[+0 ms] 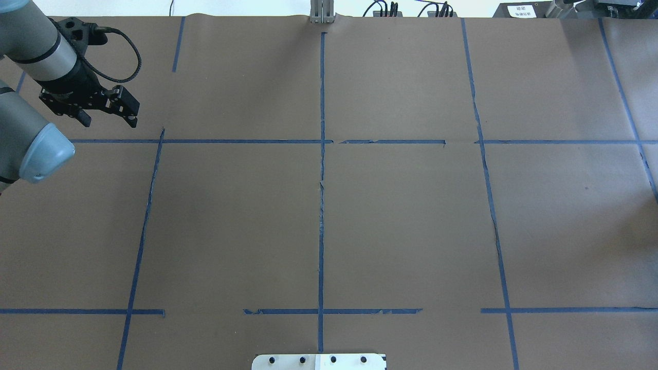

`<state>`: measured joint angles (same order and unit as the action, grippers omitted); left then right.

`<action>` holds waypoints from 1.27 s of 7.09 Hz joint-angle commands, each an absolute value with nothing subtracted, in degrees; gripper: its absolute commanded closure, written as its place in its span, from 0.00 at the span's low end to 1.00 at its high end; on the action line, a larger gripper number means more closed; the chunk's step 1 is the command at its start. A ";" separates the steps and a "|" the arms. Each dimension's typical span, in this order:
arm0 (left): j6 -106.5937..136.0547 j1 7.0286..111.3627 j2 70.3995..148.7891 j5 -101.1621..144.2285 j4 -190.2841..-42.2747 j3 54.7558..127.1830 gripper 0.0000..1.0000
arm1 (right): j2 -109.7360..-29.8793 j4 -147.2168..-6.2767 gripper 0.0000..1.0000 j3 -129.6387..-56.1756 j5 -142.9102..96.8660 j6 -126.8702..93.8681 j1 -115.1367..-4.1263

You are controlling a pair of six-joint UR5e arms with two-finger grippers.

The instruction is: Left arm hands cup to right arm to dump lemon

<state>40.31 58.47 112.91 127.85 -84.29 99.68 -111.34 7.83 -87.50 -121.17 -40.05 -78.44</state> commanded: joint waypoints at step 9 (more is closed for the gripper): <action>40.60 58.27 112.50 127.88 -83.94 102.22 0.00 | -108.11 40.58 0.87 -71.55 -114.88 -107.26 -79.80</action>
